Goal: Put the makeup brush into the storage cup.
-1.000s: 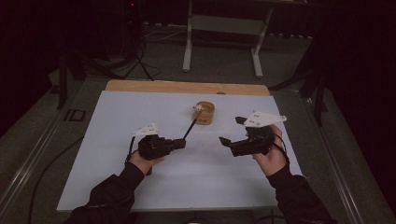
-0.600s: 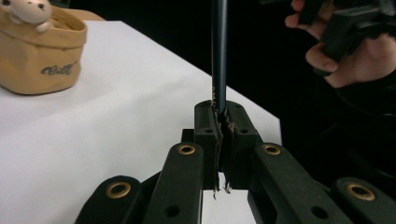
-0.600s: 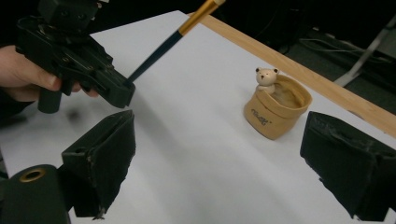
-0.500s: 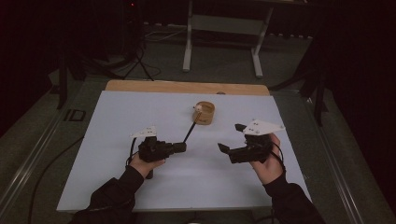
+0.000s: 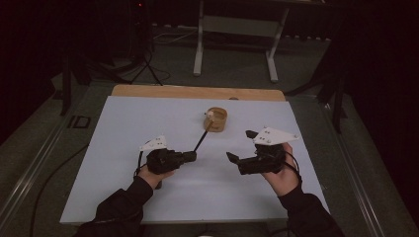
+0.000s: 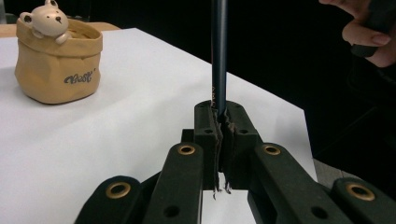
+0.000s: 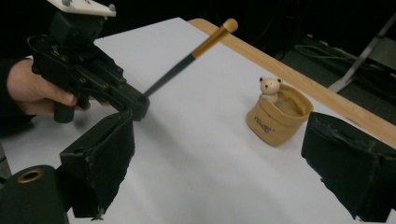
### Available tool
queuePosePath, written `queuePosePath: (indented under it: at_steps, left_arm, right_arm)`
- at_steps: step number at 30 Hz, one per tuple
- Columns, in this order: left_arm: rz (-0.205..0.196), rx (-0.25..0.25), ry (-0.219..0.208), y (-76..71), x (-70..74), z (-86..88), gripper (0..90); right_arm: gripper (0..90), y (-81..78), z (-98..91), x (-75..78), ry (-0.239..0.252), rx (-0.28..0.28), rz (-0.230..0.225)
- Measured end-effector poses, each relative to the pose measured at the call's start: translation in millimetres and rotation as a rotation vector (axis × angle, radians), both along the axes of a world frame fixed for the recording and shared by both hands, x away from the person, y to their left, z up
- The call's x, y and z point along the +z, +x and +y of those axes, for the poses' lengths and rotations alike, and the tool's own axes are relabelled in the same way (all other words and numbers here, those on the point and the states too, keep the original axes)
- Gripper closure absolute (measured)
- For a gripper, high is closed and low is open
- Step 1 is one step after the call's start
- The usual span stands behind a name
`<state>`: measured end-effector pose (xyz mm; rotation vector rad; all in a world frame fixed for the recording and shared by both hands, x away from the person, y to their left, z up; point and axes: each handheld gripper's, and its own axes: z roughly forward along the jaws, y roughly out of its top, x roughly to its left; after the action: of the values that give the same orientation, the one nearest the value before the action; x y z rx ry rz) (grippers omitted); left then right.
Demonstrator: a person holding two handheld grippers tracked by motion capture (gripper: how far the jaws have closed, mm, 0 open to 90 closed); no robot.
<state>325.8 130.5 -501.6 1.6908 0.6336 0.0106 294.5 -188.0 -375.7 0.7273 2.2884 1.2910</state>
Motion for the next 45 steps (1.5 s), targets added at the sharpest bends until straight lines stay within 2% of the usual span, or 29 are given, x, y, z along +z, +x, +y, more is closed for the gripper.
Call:
queuePosePath:
  at_steps: [8, 12, 18, 24, 36, 41, 45]
  left_arm:
    - [-0.007, 0.007, 0.008, 0.0, 0.8, 0.0, 86.1]
    - [-0.011, 0.01, 0.008, -0.5, 1.2, -0.9, 86.1]
    - [-0.015, 0.014, 0.006, -1.0, 2.1, -0.2, 86.1]
    - [-0.014, 0.016, 0.001, -1.4, 2.7, 0.8, 86.0]
    - [-0.016, 0.019, 0.007, -1.4, 2.0, 0.4, 86.0]
    - [-0.011, 0.016, 0.0, -1.7, 2.5, 0.3, 86.0]
    - [-0.007, 0.011, 0.002, -1.8, 2.6, -0.1, 86.1]
  right_arm:
    - [9.7, -2.4, 13.1, 10.9, 0.012, -0.004, -0.013]
    - [9.8, -3.7, 20.5, 17.0, 0.044, -0.015, -0.014]
    - [10.2, -2.0, 29.9, 26.4, 0.091, -0.069, -0.028]
    - [13.8, 1.8, 35.4, 30.2, 0.142, -0.121, 0.025]
    - [22.7, 12.0, 42.2, 30.5, 0.199, -0.195, 0.104]
    - [27.6, 18.4, 46.9, 29.6, 0.235, -0.223, 0.162]
    - [33.2, 25.4, 51.0, 25.5, 0.255, -0.237, 0.232]
